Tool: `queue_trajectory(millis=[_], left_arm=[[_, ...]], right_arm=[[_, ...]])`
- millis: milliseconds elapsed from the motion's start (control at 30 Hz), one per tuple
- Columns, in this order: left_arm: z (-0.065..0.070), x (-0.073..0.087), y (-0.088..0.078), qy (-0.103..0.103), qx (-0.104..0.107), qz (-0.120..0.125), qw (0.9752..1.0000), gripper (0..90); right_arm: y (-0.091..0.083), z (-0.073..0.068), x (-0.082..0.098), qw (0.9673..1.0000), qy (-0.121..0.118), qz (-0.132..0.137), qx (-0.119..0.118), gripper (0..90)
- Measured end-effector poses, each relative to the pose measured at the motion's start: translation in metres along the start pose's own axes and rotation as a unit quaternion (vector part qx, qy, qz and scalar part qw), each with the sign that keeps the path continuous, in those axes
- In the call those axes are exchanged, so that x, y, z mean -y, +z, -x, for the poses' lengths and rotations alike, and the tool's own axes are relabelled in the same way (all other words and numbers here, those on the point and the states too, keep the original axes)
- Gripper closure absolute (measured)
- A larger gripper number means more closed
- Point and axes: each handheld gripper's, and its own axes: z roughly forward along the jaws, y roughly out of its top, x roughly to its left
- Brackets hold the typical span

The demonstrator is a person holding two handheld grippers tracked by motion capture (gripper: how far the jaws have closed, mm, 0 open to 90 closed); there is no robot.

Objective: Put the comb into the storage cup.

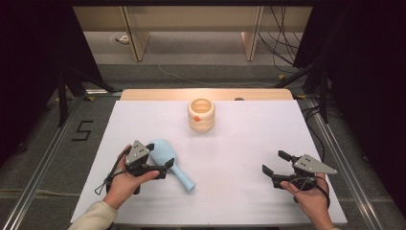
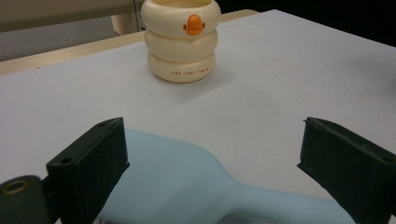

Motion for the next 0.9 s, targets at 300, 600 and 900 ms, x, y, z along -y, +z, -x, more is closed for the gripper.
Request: queue_trajectory(millis=[300,600,900], left_arm=[[0.007,-0.010,0.004,0.005,0.016,0.005,0.9998,16.2],[0.026,-0.023,0.024,0.005,0.035,-0.040,0.9986,83.6],[0.038,-0.023,0.050,0.002,0.040,-0.134,0.9902,89.7]], right_arm=[[0.000,0.000,0.000,1.0000,0.000,-0.001,0.001,16.1],[0.001,0.000,0.000,1.0000,0.001,-0.003,0.002,16.1],[0.001,0.001,0.001,1.0000,0.001,-0.003,0.003,16.1]])
